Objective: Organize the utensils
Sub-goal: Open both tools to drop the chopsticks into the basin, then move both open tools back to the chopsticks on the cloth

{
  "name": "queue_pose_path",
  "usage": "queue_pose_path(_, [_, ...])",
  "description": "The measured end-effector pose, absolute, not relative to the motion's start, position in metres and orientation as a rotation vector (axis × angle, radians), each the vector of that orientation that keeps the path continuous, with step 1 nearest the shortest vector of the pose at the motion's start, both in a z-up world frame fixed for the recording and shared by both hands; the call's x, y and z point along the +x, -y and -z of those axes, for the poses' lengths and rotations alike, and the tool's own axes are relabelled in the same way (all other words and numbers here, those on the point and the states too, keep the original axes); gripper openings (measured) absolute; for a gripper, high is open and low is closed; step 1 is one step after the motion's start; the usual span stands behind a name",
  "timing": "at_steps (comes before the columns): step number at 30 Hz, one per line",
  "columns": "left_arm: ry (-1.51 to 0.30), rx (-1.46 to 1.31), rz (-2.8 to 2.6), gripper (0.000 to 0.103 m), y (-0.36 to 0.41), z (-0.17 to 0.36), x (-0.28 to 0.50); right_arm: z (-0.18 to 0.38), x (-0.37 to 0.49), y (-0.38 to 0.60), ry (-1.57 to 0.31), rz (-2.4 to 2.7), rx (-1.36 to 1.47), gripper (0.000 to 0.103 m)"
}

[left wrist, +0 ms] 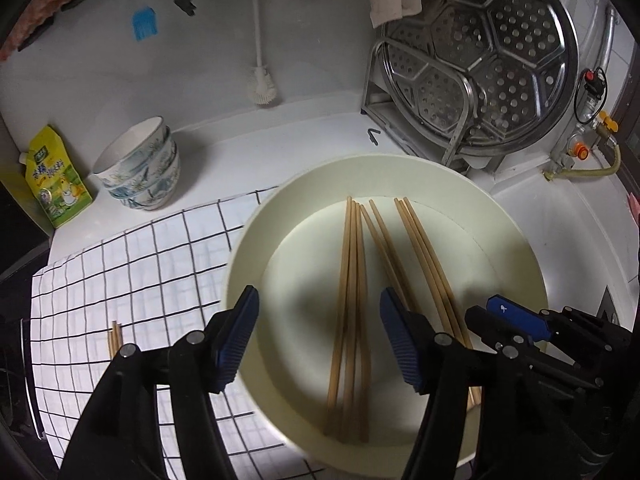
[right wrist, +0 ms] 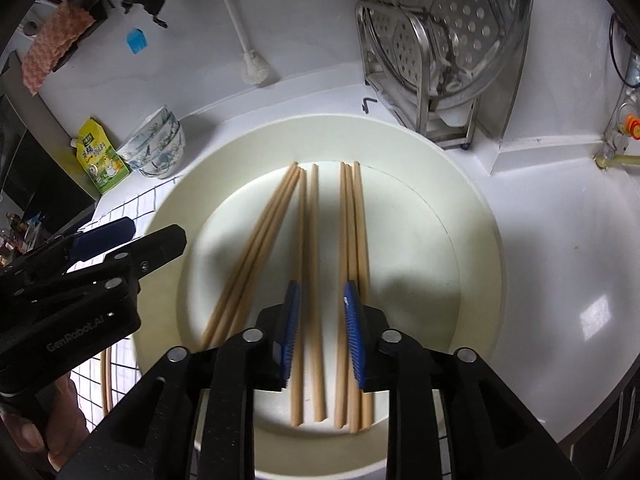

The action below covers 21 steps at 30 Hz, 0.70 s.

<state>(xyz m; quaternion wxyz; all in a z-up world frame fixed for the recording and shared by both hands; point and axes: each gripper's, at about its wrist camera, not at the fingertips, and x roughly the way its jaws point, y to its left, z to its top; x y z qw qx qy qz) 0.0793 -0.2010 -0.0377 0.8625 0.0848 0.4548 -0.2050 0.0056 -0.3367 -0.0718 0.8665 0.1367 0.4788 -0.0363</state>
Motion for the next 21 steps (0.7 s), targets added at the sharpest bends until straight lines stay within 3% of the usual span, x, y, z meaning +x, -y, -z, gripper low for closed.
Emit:
queue_pose_path(7, [-0.917,0.159,0.401,0.072,0.166,0.015,0.065,0.053,-0.004,0.309,-0.973,0.064,0.269,0.03])
queue_pose_path(11, [-0.898,0.149,0.379,0.079,0.14,0.005,0.059,0.045,-0.009,0.285,-0.959,0.038,0.249,0.041])
queue_pose_path(21, [-0.9,0.098,0.278,0.095,0.065,0.004,0.048,0.038,-0.012,0.223,-0.953,-0.06,0.191,0.053])
